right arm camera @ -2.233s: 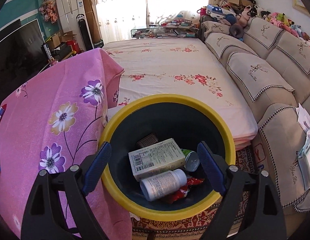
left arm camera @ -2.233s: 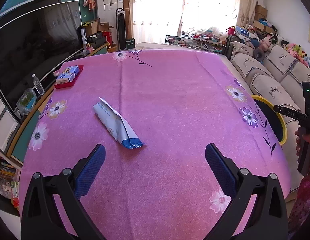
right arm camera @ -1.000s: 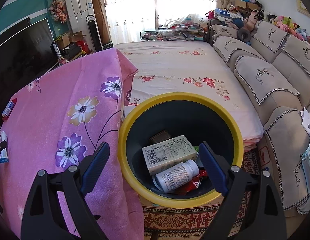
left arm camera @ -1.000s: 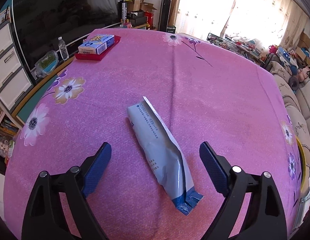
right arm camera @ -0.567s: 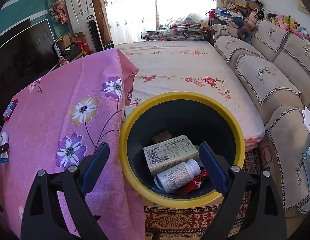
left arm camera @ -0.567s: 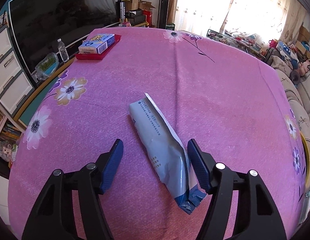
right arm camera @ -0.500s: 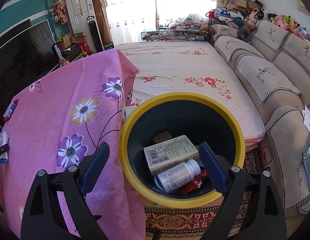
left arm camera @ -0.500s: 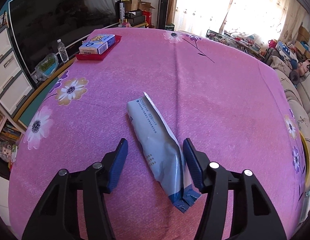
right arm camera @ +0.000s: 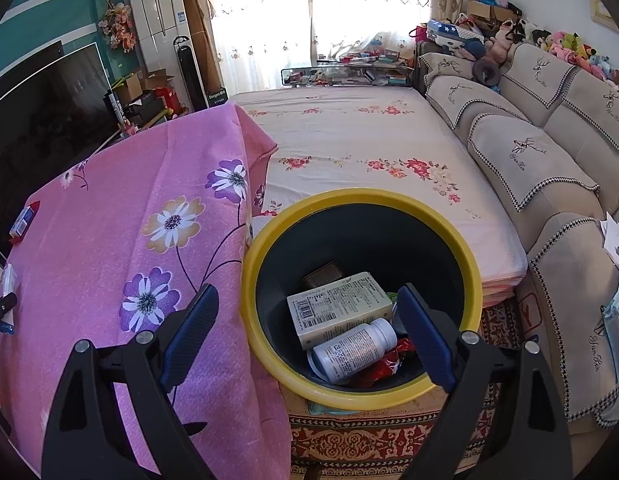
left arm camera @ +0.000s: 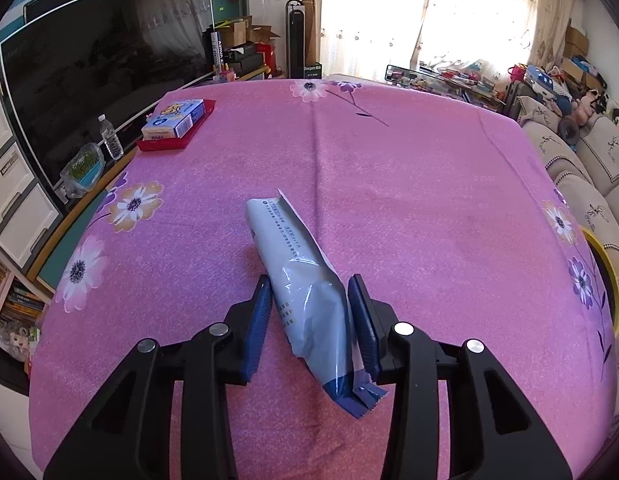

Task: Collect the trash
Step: 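Carry the tube over the bin and open the left gripper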

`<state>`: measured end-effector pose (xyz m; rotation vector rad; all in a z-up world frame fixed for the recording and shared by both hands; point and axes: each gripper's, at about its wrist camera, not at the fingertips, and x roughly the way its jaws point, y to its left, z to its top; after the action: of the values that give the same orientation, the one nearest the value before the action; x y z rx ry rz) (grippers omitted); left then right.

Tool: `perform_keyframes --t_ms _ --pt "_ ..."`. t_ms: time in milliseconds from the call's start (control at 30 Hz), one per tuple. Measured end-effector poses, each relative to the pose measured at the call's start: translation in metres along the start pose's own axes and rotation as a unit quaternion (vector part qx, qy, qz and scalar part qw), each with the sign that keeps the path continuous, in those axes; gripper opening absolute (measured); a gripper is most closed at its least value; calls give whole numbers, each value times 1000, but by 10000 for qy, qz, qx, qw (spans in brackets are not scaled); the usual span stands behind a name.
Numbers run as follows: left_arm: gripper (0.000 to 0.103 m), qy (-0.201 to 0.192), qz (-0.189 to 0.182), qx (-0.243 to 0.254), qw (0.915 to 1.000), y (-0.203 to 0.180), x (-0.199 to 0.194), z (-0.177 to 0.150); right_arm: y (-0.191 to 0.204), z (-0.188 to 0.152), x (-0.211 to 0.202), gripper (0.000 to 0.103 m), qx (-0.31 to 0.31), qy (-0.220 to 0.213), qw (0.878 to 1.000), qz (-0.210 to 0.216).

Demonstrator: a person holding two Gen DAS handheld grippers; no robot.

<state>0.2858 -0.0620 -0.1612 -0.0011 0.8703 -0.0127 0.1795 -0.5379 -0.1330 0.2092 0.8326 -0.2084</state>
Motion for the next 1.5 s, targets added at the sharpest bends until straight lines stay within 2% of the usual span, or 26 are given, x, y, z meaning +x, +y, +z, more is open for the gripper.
perform_keyframes --t_ms 133,233,433,633,800,900,1133,1267,1367,1400,1500 --pt "40 -130 -236 184 9995 -19 -23 -1 -4 -3 -9 86 41 -72 10000 -8" --pt "40 -191 -544 381 9976 -41 -41 -2 -11 -11 -22 86 88 -145 9999 -33" --pt "40 -296 -1148 1007 9878 -108 -66 -2 -34 -32 -51 86 330 -316 9989 -125" --pt "40 -381 -1748 1574 9712 -187 -80 8 -68 -54 -73 86 553 -361 9969 -430" --pt "40 -456 -2184 2024 9535 -261 -89 16 -106 -64 -92 87 866 -526 9917 -795" --pt "40 -355 -2425 2259 9428 -307 -85 18 -123 -69 -101 87 1027 -628 9887 -898" --pt "40 -61 -2639 2840 9218 -399 -60 13 -149 -76 -104 88 1252 -651 9851 -988" --pt "41 99 -2631 3061 9148 -438 -39 7 -155 -79 -99 88 1324 -590 9844 -995" --pt "47 236 -2574 3149 9133 -459 -19 4 -157 -79 -97 88 1347 -565 9843 -990" --pt "57 288 -2523 3165 9140 -464 -12 3 -157 -79 -97 88 1346 -556 9843 -994" --pt "74 384 -2379 3126 9188 -469 8 2 -156 -78 -97 88 1331 -556 9846 -984"
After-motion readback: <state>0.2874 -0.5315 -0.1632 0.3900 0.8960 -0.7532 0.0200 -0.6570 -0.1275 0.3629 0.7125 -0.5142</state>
